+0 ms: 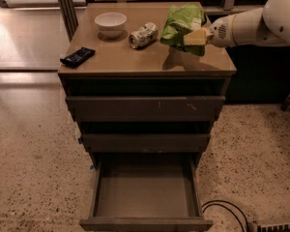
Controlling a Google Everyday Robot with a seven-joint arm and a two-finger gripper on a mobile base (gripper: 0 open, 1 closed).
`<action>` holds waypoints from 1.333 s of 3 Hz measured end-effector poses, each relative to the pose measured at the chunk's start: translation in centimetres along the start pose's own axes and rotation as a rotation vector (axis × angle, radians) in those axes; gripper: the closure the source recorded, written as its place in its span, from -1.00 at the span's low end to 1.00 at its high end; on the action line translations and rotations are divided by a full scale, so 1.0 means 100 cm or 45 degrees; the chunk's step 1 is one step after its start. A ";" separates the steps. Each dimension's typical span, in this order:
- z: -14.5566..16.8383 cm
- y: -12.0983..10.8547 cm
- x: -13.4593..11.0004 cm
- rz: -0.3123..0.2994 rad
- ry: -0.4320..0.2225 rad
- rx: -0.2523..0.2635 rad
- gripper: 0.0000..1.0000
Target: Pick green rice chip bag from bottom drawer and place on counter
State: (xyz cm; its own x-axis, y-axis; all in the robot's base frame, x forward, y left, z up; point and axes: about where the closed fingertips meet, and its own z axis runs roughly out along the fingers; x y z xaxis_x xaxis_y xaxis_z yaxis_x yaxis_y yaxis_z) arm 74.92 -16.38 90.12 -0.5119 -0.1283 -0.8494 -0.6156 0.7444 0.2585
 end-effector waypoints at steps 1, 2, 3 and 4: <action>0.000 -0.006 0.009 0.036 0.059 0.067 1.00; 0.004 -0.011 0.018 0.066 0.141 0.127 0.63; 0.006 -0.016 0.026 0.076 0.201 0.164 0.16; 0.007 -0.017 0.027 0.077 0.203 0.165 -0.31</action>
Offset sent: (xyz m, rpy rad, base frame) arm -0.0001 -0.0188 -0.0290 -0.1519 0.1708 -0.1350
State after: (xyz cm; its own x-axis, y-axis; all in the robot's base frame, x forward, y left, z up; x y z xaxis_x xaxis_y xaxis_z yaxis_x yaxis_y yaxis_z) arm 74.97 -17.53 87.13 -0.6403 -0.1751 -0.7479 -0.5038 0.8307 0.2369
